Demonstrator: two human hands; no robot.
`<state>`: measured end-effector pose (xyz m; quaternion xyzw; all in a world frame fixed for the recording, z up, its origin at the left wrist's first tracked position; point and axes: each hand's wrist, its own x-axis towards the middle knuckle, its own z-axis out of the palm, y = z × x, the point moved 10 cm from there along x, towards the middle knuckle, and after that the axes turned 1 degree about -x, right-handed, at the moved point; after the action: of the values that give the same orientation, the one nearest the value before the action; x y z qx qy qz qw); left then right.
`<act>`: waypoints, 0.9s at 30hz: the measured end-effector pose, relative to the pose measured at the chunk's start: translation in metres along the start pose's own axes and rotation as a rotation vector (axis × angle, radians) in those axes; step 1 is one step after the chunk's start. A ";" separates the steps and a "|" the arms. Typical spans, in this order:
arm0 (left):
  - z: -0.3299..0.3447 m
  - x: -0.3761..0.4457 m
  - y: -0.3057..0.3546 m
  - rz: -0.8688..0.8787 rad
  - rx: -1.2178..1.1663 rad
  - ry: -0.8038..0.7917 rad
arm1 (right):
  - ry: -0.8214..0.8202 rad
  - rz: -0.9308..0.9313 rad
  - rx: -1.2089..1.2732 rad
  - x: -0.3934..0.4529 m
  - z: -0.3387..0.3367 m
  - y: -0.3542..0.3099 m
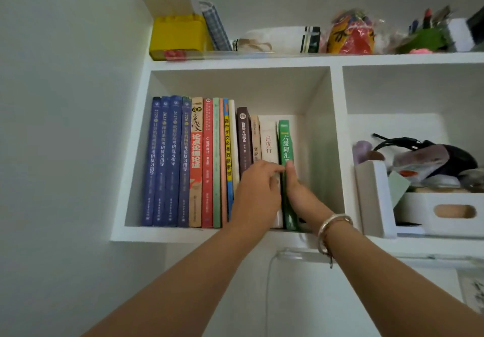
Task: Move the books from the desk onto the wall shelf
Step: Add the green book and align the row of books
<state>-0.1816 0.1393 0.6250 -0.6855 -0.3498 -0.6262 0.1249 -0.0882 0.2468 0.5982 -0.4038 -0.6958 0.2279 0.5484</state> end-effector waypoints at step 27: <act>-0.123 -0.012 -0.125 -0.001 1.123 -0.212 | 0.060 -0.854 -1.586 -0.052 0.085 -0.096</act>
<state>-0.3558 0.1509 0.6033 -0.5729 -0.6397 -0.2723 0.4341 -0.1946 0.1604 0.6159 -0.3767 -0.7248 -0.5528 0.1649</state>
